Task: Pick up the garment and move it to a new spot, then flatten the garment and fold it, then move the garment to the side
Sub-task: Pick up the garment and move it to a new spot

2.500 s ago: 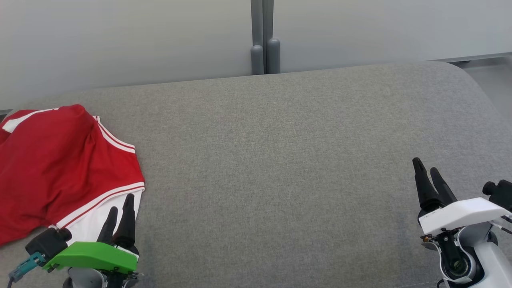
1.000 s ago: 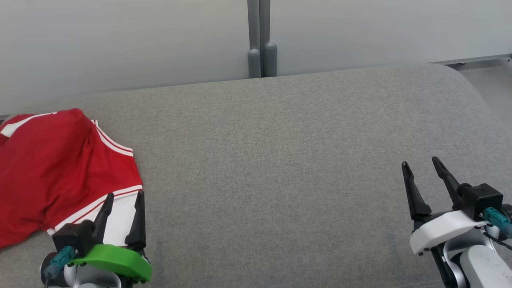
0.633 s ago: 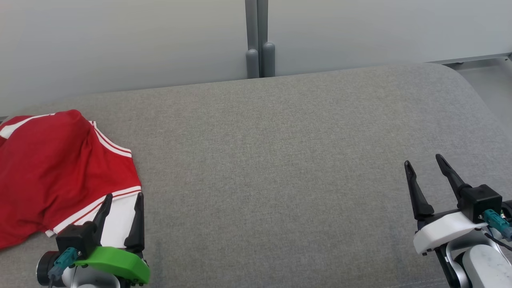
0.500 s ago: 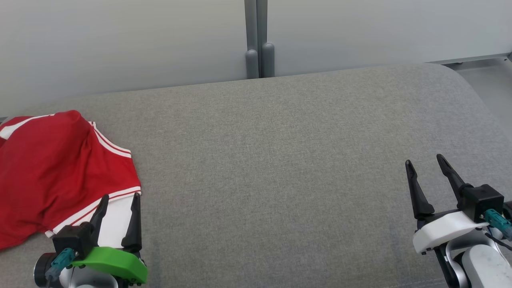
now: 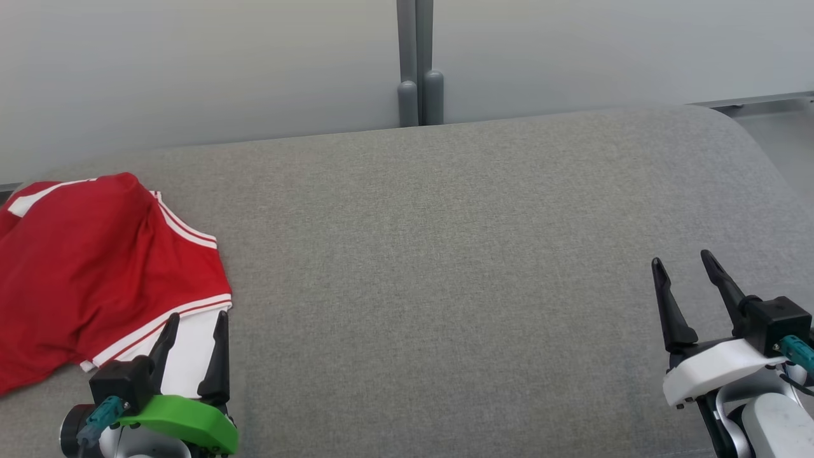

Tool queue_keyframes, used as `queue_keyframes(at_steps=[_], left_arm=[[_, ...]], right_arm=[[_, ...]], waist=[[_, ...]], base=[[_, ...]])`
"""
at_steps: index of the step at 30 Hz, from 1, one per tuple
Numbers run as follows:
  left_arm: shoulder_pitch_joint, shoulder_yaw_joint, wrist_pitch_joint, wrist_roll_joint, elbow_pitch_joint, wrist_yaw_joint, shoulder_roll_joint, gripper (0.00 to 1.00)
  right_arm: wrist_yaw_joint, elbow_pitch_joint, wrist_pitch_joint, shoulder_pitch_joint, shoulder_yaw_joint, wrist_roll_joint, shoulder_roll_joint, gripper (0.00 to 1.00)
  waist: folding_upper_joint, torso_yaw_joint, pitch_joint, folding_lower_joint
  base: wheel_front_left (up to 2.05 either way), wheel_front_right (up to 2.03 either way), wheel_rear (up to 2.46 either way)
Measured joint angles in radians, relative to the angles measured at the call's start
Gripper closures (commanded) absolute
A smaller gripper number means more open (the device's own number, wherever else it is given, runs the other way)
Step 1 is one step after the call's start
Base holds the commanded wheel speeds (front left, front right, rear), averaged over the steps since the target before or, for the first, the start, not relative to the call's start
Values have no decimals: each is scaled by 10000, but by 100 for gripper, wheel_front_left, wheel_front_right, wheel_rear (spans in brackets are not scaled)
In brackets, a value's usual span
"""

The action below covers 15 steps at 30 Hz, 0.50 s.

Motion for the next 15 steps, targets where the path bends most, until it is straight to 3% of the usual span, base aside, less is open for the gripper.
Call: queue_keyframes(at_steps=[6,15], left_arm=[[-17,6,0,27,33,-17,-52,0],[206,989,0,58,-8,19,-58,0]], right_arm=[[198,38,0,182,-2,-6,19,0],[794,238,0,-49,570,-291,351,0]], waist=[[0,425,-5,0],[0,1620,-19,0]], base=[[0,0,0],[0,0,0]])
